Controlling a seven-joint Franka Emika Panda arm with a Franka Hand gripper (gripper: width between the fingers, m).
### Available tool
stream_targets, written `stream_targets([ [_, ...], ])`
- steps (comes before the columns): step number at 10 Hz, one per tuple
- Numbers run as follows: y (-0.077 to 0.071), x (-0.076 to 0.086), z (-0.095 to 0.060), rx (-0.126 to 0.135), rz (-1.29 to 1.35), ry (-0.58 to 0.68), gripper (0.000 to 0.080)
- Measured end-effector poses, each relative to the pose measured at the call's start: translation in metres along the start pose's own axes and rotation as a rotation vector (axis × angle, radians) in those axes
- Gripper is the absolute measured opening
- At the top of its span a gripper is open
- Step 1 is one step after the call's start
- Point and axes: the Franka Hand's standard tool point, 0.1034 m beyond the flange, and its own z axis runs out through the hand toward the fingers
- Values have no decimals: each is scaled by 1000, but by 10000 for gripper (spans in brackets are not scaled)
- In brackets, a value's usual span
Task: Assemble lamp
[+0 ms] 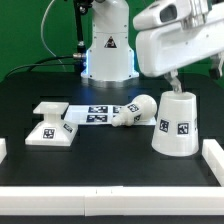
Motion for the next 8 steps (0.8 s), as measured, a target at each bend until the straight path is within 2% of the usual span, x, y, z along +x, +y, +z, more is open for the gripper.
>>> stream_targets([
  [1, 7, 2, -18, -1, 9, 5, 699],
  [2, 20, -3, -29, -1, -61, 11, 699],
  [3, 42, -14, -45, 3, -103, 12, 699],
  [4, 66, -22, -66, -8, -171, 23, 699],
  [5, 86, -29, -78, -32, -198, 35, 699],
  [6, 91, -30, -79, -37, -191, 35, 699],
  [8, 89, -30, -77, -34, -191, 33, 699],
])
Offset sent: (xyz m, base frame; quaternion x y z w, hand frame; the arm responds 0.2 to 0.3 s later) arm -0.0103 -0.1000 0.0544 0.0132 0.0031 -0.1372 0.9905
